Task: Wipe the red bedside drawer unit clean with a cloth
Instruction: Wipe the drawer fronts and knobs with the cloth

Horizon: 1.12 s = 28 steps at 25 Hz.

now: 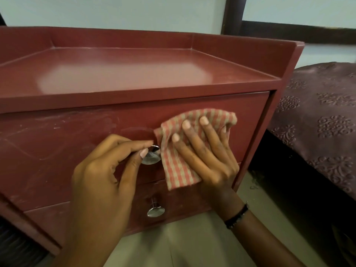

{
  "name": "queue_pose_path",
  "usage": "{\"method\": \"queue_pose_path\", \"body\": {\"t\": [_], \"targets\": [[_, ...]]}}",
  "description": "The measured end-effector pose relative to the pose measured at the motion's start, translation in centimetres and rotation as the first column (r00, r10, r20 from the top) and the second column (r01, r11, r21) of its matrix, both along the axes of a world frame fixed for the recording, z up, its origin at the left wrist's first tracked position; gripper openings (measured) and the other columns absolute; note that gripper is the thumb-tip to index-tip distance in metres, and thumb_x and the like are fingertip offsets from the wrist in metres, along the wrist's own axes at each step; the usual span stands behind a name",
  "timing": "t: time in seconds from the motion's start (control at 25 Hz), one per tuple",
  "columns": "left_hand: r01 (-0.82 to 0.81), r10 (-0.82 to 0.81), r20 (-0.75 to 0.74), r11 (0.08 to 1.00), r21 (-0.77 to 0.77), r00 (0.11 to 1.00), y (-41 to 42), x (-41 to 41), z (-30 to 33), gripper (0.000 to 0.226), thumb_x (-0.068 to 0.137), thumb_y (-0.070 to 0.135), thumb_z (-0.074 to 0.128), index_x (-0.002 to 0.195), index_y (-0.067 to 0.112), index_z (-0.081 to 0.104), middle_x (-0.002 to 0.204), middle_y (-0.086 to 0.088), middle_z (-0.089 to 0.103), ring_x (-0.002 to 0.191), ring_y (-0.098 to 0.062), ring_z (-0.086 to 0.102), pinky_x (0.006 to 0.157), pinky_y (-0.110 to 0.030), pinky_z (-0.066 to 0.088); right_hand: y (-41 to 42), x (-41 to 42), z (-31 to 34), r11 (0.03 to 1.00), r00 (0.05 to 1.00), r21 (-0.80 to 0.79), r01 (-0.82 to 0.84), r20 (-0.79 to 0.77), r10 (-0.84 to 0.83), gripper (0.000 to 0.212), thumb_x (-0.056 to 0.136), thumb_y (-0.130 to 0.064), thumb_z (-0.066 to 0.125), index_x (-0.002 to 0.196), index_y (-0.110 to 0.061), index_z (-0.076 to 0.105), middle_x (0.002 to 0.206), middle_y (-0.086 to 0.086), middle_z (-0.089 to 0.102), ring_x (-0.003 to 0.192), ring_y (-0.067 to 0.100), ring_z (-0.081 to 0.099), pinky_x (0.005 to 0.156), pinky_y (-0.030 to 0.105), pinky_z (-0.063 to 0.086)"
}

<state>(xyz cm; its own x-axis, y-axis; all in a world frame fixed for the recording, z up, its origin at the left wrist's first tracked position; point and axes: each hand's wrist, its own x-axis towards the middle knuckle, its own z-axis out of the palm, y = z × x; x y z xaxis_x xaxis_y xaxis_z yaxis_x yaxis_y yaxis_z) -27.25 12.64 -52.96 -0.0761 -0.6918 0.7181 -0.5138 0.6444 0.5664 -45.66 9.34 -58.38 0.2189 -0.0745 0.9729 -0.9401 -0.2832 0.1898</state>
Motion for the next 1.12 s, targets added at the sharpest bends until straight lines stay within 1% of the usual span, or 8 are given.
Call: {"method": "queue_pose_path", "body": {"t": [0.16, 0.28, 0.4, 0.52, 0.64, 0.84, 1.0, 1.12], "targets": [[0.012, -0.012, -0.01, 1.0, 0.013, 1.0, 0.0, 0.1, 0.0, 0.018, 0.089, 0.018, 0.062, 0.099, 0.022, 0.076, 0.086, 0.012, 0.065, 0.078, -0.009, 0.062, 0.063, -0.024, 0.043, 1.3, -2.8, -3.4, 0.989, 0.964, 0.144, 0.011, -0.264, 0.028, 0.038, 0.089, -0.017, 0.07, 0.126, -0.022, 0.062, 0.135, -0.002, 0.056, 0.13, 0.021, 0.05, 0.104, 0.044, 0.045], [0.018, -0.018, -0.004, 1.0, 0.024, 1.0, 0.0, 0.1, 0.1, 0.019, 0.089, 0.017, 0.062, 0.1, 0.021, 0.076, 0.086, 0.013, 0.064, 0.079, -0.007, 0.062, 0.065, -0.02, 0.044, 1.3, -3.9, -2.1, 0.993, 0.913, 0.109, 0.037, -0.408, 0.011, 0.04, 0.088, -0.02, 0.071, 0.126, -0.022, 0.062, 0.134, -0.003, 0.057, 0.127, 0.019, 0.053, 0.1, 0.042, 0.048], [0.015, -0.015, -0.014, 1.0, 0.016, 1.0, -0.1, 0.2, 0.1, 0.018, 0.089, 0.015, 0.062, 0.1, 0.02, 0.076, 0.086, 0.012, 0.065, 0.08, -0.003, 0.062, 0.068, -0.014, 0.044, 0.4, -2.8, 2.1, 0.998, 0.936, -0.039, 0.042, -0.348, -0.053, 0.03, 0.091, -0.019, 0.068, 0.121, -0.022, 0.065, 0.128, -0.001, 0.061, 0.122, 0.022, 0.057, 0.097, 0.044, 0.05], [0.01, -0.01, -0.034, 1.0, -0.004, 0.999, 0.0, 0.3, -0.2, 0.017, 0.088, 0.012, 0.064, 0.1, 0.016, 0.075, 0.089, 0.013, 0.067, 0.085, 0.001, 0.063, 0.073, -0.005, 0.042, -0.9, 0.1, 4.4, 0.99, 0.967, -0.144, -0.008, -0.252, -0.029, 0.034, 0.085, -0.021, 0.074, 0.118, -0.022, 0.067, 0.125, -0.002, 0.063, 0.121, 0.022, 0.057, 0.099, 0.047, 0.049], [-0.003, 0.005, -0.084, 1.0, 0.02, 0.996, 0.9, 0.5, -0.9, 0.019, 0.089, 0.015, 0.064, 0.106, 0.018, 0.073, 0.098, 0.018, 0.067, 0.093, 0.008, 0.063, 0.079, -0.001, 0.04, -1.1, 0.3, 4.2, 0.993, 0.939, -0.115, -0.029, -0.343, -0.012, 0.036, 0.087, -0.021, 0.073, 0.121, -0.024, 0.065, 0.129, -0.004, 0.061, 0.124, 0.021, 0.056, 0.103, 0.043, 0.044], [0.089, -0.06, -0.175, 0.982, 0.164, 0.983, 1.7, 1.2, -1.6, 0.028, 0.089, 0.023, 0.062, 0.116, 0.024, 0.071, 0.105, 0.023, 0.069, 0.1, 0.004, 0.066, 0.079, -0.006, 0.047, 0.4, -2.6, 3.8, 0.998, 0.894, -0.044, 0.034, -0.445, -0.05, 0.038, 0.088, -0.018, 0.071, 0.125, -0.02, 0.063, 0.133, -0.001, 0.058, 0.124, 0.024, 0.055, 0.101, 0.043, 0.046], [0.202, -0.099, -0.345, 0.94, 0.277, 0.933, 1.7, 1.2, -2.0, 0.023, 0.093, 0.015, 0.065, 0.111, 0.026, 0.072, 0.104, 0.022, 0.072, 0.101, 0.004, 0.067, 0.083, -0.01, 0.05, -0.2, -1.0, 6.8, 1.0, 0.83, -0.025, -0.015, -0.558, -0.001, 0.034, 0.093, -0.015, 0.065, 0.126, -0.021, 0.061, 0.133, -0.002, 0.057, 0.125, 0.022, 0.053, 0.103, 0.043, 0.045], [0.239, -0.101, -0.403, 0.921, 0.308, 0.91, 1.7, 1.1, -2.1, 0.023, 0.093, 0.013, 0.063, 0.11, 0.025, 0.072, 0.104, 0.017, 0.074, 0.101, 0.002, 0.068, 0.084, -0.01, 0.05, -0.7, 1.4, 9.0, 0.995, 0.764, 0.008, -0.103, -0.64, 0.084, 0.029, 0.096, -0.013, 0.059, 0.123, -0.022, 0.065, 0.132, -0.005, 0.058, 0.125, 0.021, 0.053, 0.106, 0.043, 0.043]]}}
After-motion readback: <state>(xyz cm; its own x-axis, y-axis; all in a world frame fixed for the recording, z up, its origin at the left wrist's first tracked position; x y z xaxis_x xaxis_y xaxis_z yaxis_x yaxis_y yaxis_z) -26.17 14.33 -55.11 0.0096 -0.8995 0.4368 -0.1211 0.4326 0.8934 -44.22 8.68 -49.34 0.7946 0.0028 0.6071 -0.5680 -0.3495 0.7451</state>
